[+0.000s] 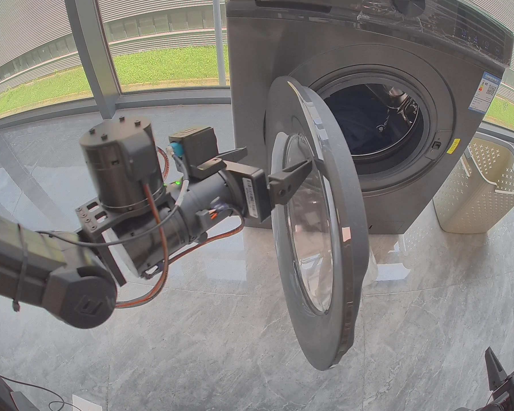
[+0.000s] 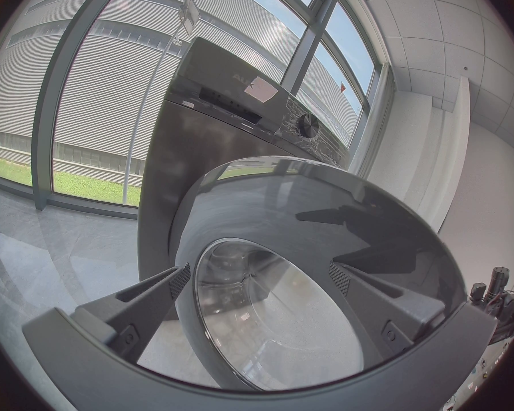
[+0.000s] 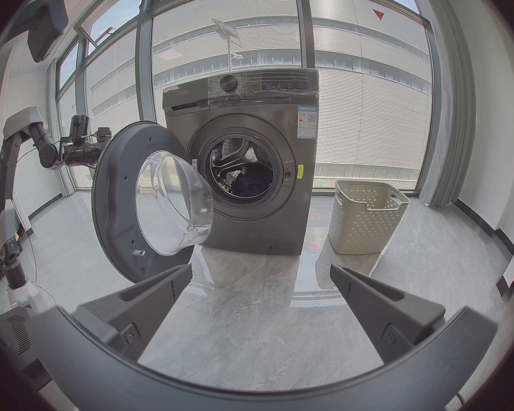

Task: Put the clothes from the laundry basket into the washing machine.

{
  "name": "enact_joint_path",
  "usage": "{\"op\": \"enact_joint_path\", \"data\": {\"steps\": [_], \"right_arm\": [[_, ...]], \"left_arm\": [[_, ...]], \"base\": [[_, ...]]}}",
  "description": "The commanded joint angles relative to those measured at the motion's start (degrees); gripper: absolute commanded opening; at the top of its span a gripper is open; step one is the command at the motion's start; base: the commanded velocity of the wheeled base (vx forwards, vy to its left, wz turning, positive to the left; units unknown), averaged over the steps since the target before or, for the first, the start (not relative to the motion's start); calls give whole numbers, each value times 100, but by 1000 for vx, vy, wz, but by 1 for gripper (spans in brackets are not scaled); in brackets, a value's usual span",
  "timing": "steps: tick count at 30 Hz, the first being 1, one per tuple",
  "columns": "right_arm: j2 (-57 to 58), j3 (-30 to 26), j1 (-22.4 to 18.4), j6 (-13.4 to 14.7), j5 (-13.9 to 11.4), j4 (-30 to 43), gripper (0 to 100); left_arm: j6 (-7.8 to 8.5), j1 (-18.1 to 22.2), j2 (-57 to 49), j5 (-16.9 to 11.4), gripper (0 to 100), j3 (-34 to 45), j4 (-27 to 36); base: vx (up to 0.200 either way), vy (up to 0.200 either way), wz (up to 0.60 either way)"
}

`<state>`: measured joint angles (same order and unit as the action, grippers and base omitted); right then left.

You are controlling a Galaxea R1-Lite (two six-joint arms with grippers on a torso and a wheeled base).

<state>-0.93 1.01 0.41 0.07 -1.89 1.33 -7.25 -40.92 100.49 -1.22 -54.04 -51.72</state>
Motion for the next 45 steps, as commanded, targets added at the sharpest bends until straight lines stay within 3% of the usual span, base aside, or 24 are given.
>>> {"op": "enact_joint_path", "data": {"steps": [1, 14, 24, 31, 41, 45], "right_arm": [[93, -57, 2, 1, -4, -1, 100], [93, -57, 2, 1, -4, -1, 100], [93, -57, 2, 1, -4, -1, 100], [93, -57, 2, 1, -4, -1, 100], [93, -57, 2, 1, -4, -1, 100], [93, -57, 2, 1, -4, -1, 100]], "left_arm": [[-4, 5, 639, 34, 100, -599, 57], [-39, 111, 1500, 219, 100, -2023, 136], [-593, 102, 2107, 799, 100, -3306, 435], [-804, 120, 2590, 1440, 100, -4114, 620], [-865, 93, 2731, 1528, 100, -4246, 672], [-989, 67, 2608, 1537, 100, -4106, 708]], "base": [[0, 0, 0], [0, 0, 0], [0, 0, 0], [0, 0, 0], [0, 0, 0], [0, 0, 0]]}}
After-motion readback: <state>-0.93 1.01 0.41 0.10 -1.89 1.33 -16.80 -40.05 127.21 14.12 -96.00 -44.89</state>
